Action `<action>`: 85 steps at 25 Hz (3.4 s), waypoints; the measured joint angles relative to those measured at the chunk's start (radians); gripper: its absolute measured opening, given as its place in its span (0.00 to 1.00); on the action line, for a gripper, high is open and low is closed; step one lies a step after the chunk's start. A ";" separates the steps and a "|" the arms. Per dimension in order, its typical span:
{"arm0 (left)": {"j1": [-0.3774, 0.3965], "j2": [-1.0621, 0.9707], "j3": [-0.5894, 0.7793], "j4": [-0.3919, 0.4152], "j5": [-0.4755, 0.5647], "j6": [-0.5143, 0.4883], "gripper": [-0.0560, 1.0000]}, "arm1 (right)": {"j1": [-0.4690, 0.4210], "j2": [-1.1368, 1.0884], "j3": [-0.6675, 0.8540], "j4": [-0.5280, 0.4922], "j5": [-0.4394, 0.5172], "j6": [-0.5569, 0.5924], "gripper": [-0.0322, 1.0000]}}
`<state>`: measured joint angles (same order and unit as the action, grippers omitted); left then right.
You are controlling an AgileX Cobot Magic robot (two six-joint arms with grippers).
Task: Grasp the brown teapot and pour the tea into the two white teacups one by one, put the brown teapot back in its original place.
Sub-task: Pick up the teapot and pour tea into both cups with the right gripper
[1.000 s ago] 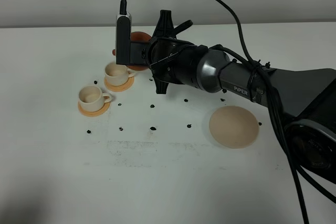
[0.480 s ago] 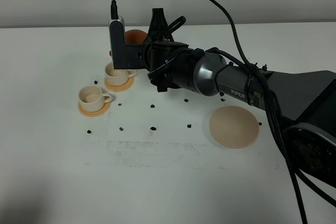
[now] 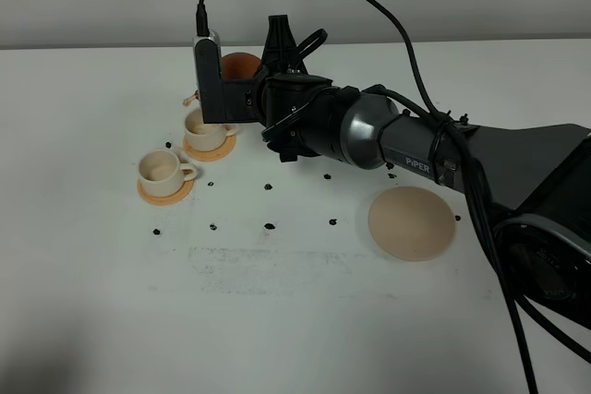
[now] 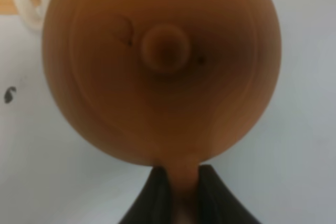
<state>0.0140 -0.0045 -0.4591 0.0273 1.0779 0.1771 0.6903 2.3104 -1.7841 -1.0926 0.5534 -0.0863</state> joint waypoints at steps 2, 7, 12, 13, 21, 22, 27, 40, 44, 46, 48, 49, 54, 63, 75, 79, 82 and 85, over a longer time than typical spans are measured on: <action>0.000 0.000 0.000 0.000 0.000 0.000 0.53 | -0.004 0.003 0.000 -0.004 0.001 0.000 0.12; 0.000 0.000 0.000 0.000 0.000 0.000 0.53 | -0.016 0.003 0.000 -0.025 0.001 0.002 0.12; 0.000 0.000 0.000 0.000 0.000 0.000 0.53 | -0.019 0.004 0.000 -0.031 0.001 0.002 0.12; 0.000 0.000 0.000 0.000 0.000 0.000 0.53 | -0.020 0.004 0.000 -0.035 0.001 0.002 0.12; 0.000 0.000 0.000 0.000 0.000 0.000 0.53 | -0.020 0.023 0.000 -0.052 0.001 0.001 0.12; 0.000 0.000 0.000 0.000 0.000 0.000 0.53 | -0.020 0.023 0.000 -0.055 0.002 0.001 0.12; 0.000 0.000 0.000 0.000 0.000 0.000 0.53 | -0.015 0.023 0.000 -0.074 0.002 0.001 0.12; 0.000 0.000 0.000 0.000 0.000 0.000 0.53 | -0.010 0.023 0.000 -0.132 0.002 -0.006 0.12; 0.000 0.000 0.000 0.000 0.000 0.000 0.53 | -0.010 0.023 0.000 -0.151 0.000 -0.009 0.12; 0.000 0.000 0.000 0.000 0.000 0.000 0.53 | -0.010 0.023 0.000 -0.156 0.000 -0.009 0.12; 0.000 0.000 0.000 0.000 0.000 0.000 0.53 | -0.005 0.023 0.000 -0.160 -0.004 -0.009 0.12; 0.000 0.000 0.000 0.000 0.000 0.000 0.53 | -0.003 0.023 0.000 -0.164 -0.010 -0.009 0.12; 0.000 0.000 0.000 0.000 0.000 0.000 0.53 | -0.001 0.023 0.000 -0.184 -0.027 -0.009 0.12; 0.000 0.000 0.000 0.000 0.000 0.000 0.53 | -0.001 0.043 0.000 -0.238 -0.029 -0.009 0.12; 0.000 0.000 0.000 0.000 0.000 0.000 0.53 | -0.002 0.044 0.000 -0.275 -0.030 -0.009 0.12; 0.000 0.000 0.000 0.000 0.000 0.000 0.53 | -0.002 0.044 0.000 -0.301 -0.030 -0.009 0.12; 0.000 0.000 0.000 0.000 0.000 0.000 0.53 | -0.002 0.044 0.000 -0.315 -0.030 -0.009 0.12; 0.000 0.000 0.000 0.000 0.000 0.000 0.53 | -0.002 0.044 0.000 -0.325 -0.030 -0.009 0.12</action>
<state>0.0140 -0.0045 -0.4591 0.0273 1.0779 0.1771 0.6884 2.3547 -1.7841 -1.4172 0.5234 -0.0952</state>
